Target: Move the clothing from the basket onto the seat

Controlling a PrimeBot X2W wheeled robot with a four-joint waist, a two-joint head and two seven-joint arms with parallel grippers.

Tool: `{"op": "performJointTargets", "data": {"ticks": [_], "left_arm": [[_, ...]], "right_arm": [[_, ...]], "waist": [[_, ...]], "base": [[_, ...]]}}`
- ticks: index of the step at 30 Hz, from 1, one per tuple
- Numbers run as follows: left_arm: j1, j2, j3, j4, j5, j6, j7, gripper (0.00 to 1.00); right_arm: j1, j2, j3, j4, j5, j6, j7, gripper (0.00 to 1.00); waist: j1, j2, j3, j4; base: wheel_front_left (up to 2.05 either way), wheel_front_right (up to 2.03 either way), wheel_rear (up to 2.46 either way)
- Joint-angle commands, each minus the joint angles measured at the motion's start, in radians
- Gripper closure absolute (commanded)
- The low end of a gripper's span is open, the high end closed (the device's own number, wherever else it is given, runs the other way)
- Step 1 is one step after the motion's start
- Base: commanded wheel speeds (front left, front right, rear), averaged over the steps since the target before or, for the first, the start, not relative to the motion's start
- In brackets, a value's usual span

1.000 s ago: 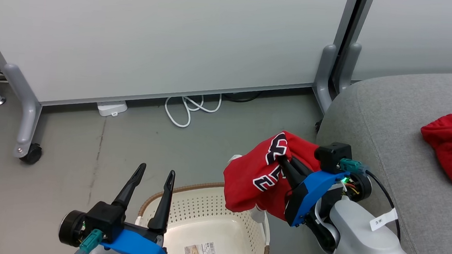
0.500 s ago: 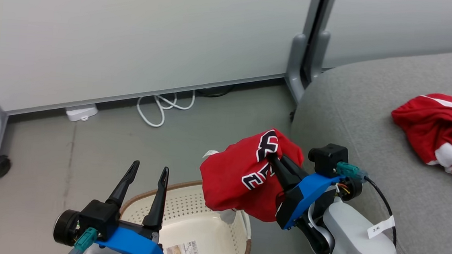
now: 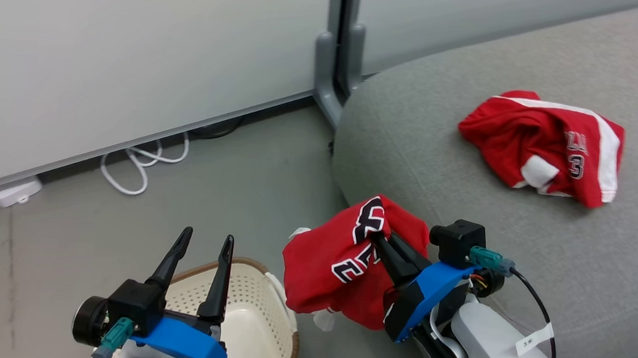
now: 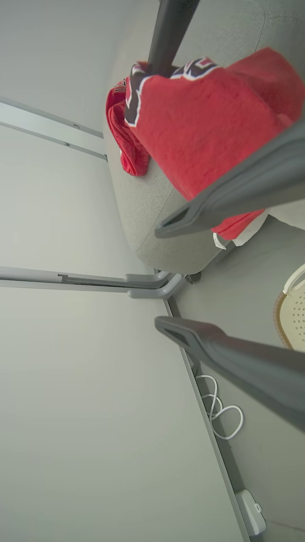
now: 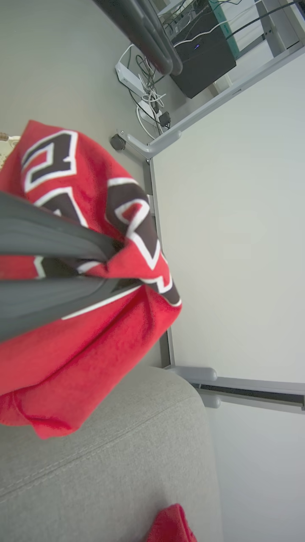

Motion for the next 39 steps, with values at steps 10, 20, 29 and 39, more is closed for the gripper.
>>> {"op": "performJointTargets", "data": {"ticks": [10,20,29,39], "left_arm": [[-0.018,0.012,0.029,0.008,-0.006,-0.002,-0.005,0.0],[-0.024,0.022,0.027,0.008,0.001,-0.002,-0.005,0.0],[-0.058,0.033,-0.011,0.021,-0.011,-0.002,-0.005,0.0],[-0.066,0.042,-0.02,0.015,-0.014,-0.002,-0.005,0.0]], "right_arm": [[0.067,0.009,-0.041,-0.061,-0.036,0.0,-0.006,1.0],[0.127,0.015,-0.099,-0.12,-0.054,0.0,-0.006,1.0],[0.164,0.02,-0.157,-0.147,-0.089,0.0,-0.006,1.0],[0.14,0.019,-0.192,-0.145,-0.117,0.0,-0.003,1.0]], "waist": [[0.0,-0.0001,0.033,-0.157],[0.0,-0.0001,0.051,-0.226],[0.0,-0.0001,0.07,-0.233],[0.0,-0.0001,0.08,-0.234]], "base": [[0.0,0.0,0.0],[0.0,0.0,0.0],[0.0,0.0,0.0],[0.0,0.0,0.0]]}}
